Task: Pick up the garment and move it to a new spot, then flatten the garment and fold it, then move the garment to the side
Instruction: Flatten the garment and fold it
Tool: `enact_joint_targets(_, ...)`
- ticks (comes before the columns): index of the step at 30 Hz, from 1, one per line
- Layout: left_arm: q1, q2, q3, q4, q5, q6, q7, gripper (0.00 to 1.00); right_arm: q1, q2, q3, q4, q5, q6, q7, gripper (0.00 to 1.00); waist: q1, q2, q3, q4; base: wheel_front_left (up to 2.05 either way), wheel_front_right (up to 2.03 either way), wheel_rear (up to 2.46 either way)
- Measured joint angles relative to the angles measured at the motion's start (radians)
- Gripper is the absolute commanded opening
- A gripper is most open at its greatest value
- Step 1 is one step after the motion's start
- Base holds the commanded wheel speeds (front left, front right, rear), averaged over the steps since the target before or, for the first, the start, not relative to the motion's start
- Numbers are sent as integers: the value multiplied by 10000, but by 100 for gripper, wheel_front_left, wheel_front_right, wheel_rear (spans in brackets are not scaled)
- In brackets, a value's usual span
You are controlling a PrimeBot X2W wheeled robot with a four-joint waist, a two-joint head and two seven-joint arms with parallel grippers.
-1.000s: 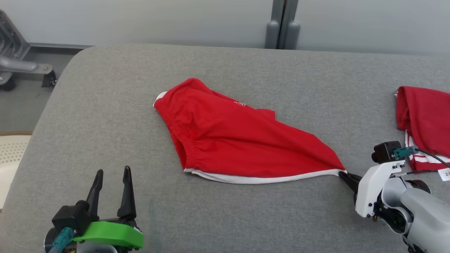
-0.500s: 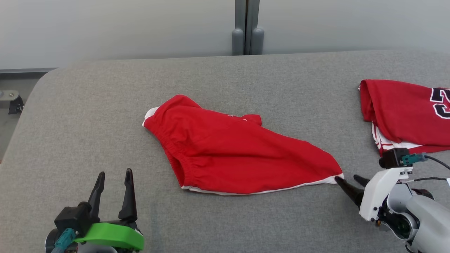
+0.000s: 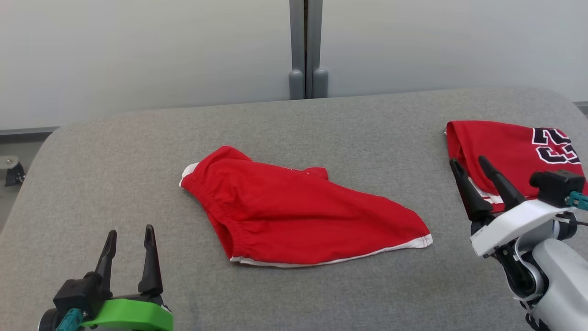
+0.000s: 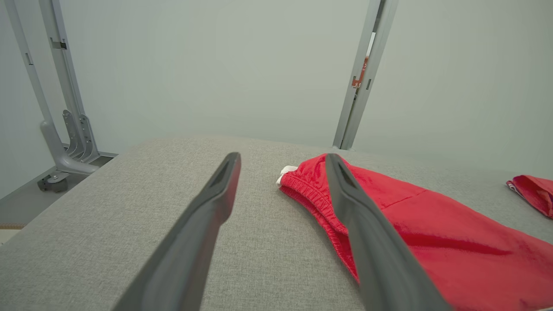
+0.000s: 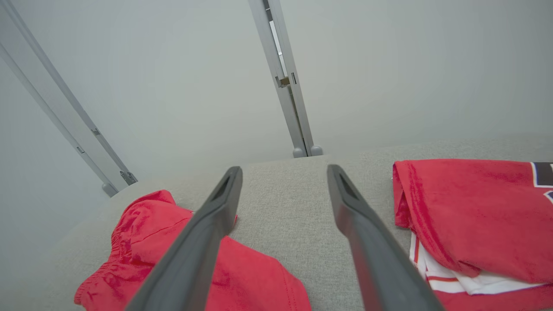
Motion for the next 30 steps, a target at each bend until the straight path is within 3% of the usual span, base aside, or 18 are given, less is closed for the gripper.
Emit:
enact_joint_targets(7, 184, 0, 153, 6, 23, 6, -2, 100, 1672, 1060, -1787, -1732, -2094, 2, -8, 100, 0, 0, -392, -172, 0, 0, 0)
enact_joint_targets(15, 231, -8, 111, 159, 155, 50, 0, 100, 2435, 2027, -3032, -2100, -3977, 0, -8, 100, 0, 0, -365, -293, 0, 0, 0)
enact_joint_targets(22, 253, -38, -182, 111, 4, 17, 0, 100, 2656, 2458, -3260, -1697, -4328, 0, -8, 100, 0, 0, -96, -253, 0, 0, 0)
enact_joint_targets(30, 182, -44, -161, 19, -4, 15, 0, 100, 2580, 2510, -3198, -1494, -4343, 0, -8, 100, 0, 0, 35, -346, 0, 0, 0)
